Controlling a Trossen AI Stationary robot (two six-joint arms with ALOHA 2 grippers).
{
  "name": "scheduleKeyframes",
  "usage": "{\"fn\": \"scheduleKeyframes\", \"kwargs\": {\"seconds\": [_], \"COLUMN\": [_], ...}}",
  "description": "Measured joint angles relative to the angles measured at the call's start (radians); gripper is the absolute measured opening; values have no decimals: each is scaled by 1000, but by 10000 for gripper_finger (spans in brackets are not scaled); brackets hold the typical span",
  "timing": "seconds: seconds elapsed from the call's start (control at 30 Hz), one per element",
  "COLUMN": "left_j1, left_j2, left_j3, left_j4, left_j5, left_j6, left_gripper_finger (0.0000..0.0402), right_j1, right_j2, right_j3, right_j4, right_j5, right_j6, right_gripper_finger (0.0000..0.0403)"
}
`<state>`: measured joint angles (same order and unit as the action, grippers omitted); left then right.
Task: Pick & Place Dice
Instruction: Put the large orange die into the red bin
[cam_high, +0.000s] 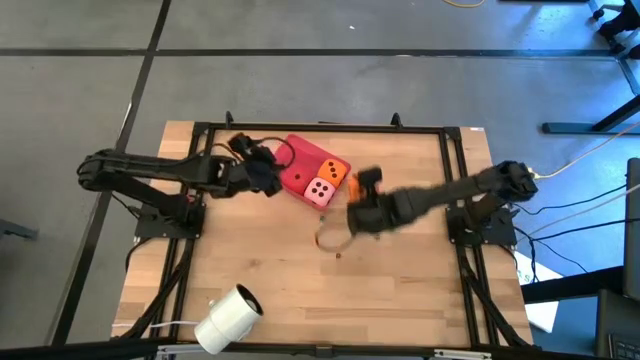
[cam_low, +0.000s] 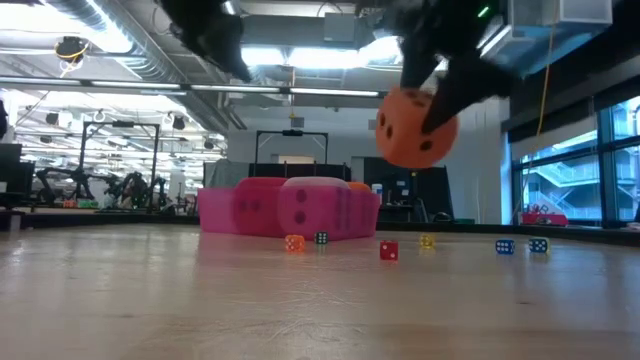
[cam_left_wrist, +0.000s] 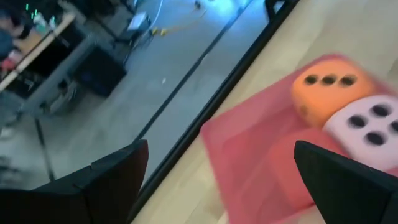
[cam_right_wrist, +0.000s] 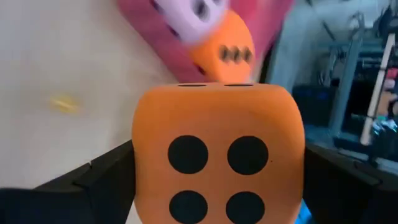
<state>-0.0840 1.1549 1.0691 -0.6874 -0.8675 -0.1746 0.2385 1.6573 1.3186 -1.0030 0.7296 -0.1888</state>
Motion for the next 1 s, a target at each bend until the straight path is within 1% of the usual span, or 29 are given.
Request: {"fn": "scheduleKeyframes", "kwargs": {"seconds": [0.07, 0.13, 0.2, 0.3, 0.37, 0.5, 0.57, 0.63, 0.67, 0.73, 0.8, 0.93, 1.0], "left_j1": [25, 45, 62, 80, 89, 102, 113, 122, 127, 133, 137, 139, 139], "left_j2": [-11, -14, -13, -13, -13, -13, -13, -13, -13, -13, -13, -9, -9], "left_j3": [0, 0, 0, 0, 0, 0, 0, 0, 0, 0, 0, 0, 0], "left_j4": [-40, -71, -93, -110, -118, -116, -108, -96, -92, -90, -85, -41, -6], "left_j5": [4, 4, 6, 22, 62, 139, 154, 161, 164, 173, 180, 182, 182], "left_j6": [-25, -50, -59, -73, -76, -77, -77, -76, -77, -76, -76, -76, -76], "left_gripper_finger": [400, 400, 400, 400, 400, 400, 400, 400, 400, 400, 400, 400, 400], "right_j1": [-90, -180, -266, -397, -474, -597, -633, -643, -642, -626, -605, -575, -570], "right_j2": [0, 0, 0, 2, 4, 36, 64, 94, 110, 139, 161, 179, 192], "right_j3": [0, 0, 0, 0, 0, 2, 2, 2, 2, 2, 2, 2, 2], "right_j4": [33, 122, 267, 475, 586, 804, 915, 967, 966, 927, 896, 908, 897], "right_j5": [-7, -48, -159, -383, -488, -668, -730, -785, -797, -785, -749, -659, -642], "right_j6": [-109, -247, -368, -447, -403, -137, 22, 89, 95, 96, 96, 114, 119], "right_gripper_finger": [366, 366, 366, 366, 366, 366, 366, 366, 366, 366, 366, 366, 366]}}
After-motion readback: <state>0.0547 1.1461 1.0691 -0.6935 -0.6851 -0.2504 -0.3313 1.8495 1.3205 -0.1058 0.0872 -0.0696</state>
